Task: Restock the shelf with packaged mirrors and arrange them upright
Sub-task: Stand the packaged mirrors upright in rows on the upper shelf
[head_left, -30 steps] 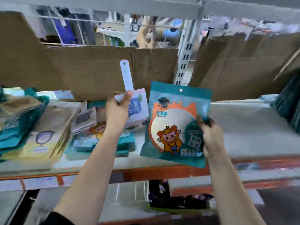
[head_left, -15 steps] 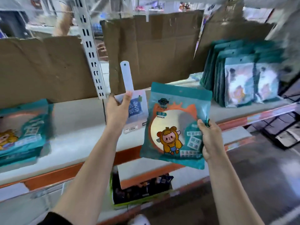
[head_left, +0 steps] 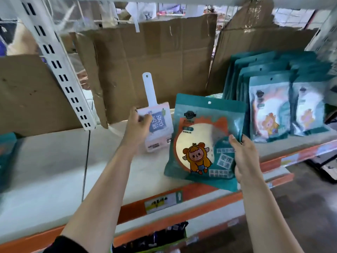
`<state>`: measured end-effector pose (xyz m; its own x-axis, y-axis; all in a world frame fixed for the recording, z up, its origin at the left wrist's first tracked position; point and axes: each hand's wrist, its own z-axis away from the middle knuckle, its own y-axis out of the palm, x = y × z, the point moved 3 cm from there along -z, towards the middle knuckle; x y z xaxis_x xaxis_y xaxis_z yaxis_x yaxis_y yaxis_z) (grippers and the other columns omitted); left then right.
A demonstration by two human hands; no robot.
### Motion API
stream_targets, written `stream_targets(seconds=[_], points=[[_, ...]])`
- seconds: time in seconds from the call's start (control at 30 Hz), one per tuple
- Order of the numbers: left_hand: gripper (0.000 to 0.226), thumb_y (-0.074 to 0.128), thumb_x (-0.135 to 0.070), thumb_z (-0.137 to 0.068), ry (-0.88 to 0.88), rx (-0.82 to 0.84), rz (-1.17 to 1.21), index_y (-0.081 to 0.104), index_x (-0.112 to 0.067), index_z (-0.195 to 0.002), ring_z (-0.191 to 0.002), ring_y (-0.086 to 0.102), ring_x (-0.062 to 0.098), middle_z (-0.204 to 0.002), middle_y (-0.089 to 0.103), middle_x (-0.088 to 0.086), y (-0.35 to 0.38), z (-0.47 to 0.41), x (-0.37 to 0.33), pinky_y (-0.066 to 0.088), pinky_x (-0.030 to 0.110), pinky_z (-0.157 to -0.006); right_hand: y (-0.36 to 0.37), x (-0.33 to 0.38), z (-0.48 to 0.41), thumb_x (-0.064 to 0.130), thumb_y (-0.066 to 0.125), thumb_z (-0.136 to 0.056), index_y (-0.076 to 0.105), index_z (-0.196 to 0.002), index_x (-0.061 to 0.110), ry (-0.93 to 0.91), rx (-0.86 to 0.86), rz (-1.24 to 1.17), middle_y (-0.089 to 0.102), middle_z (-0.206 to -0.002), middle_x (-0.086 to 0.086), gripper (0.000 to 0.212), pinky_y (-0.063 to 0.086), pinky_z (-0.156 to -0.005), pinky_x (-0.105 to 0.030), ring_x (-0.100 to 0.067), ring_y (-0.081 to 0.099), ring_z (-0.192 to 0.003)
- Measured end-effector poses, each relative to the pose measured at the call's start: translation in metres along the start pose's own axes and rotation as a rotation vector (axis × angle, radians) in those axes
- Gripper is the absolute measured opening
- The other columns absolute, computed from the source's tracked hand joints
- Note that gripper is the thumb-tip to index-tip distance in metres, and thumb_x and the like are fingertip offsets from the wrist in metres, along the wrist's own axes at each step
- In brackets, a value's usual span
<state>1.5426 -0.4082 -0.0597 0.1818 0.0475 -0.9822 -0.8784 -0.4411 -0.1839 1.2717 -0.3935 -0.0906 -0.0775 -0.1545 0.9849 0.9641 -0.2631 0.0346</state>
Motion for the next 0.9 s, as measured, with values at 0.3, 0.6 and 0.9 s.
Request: stream_targets(seconds=[0.3, 0.6, 0.9], points=[[0.014, 0.054, -0.012, -0.093, -0.074, -0.069, 0.125, 0.047, -0.016, -0.104, -0.078, 0.061, 0.004, -0.097, 0.063, -0.003, 0.036, -0.074, 0.015, 0.048, 0.014, -0.055, 0.023, 0.025, -0.103, 0.011, 0.052, -0.095, 0.059, -0.088, 0.020, -0.062, 0.095, 0.029, 0.067, -0.083, -0.005, 0.013, 0.052, -0.080, -0.048, -0.023, 0.064, -0.073], [0.017, 0.051, -0.003, -0.093, -0.021, -0.155, 0.087, 0.045, -0.014, -0.104, -0.082, 0.056, 0.006, -0.099, 0.056, 0.001, 0.063, -0.121, 0.028, 0.046, 0.013, -0.065, 0.024, 0.039, -0.157, 0.012, 0.053, -0.094, 0.056, -0.082, 0.014, -0.128, 0.177, 0.085, 0.063, -0.068, 0.001, 0.012, 0.046, -0.066, -0.036, -0.022, 0.059, -0.066], [0.017, 0.051, -0.009, -0.094, -0.067, -0.102, -0.056, 0.047, -0.017, -0.109, -0.094, 0.053, 0.015, -0.105, 0.057, 0.004, 0.081, -0.137, 0.035, 0.038, 0.020, -0.075, 0.031, 0.047, -0.189, 0.017, 0.052, -0.095, 0.055, -0.091, 0.011, -0.113, 0.256, 0.124, 0.065, -0.076, -0.005, 0.008, 0.052, -0.068, -0.040, -0.026, 0.063, -0.071]])
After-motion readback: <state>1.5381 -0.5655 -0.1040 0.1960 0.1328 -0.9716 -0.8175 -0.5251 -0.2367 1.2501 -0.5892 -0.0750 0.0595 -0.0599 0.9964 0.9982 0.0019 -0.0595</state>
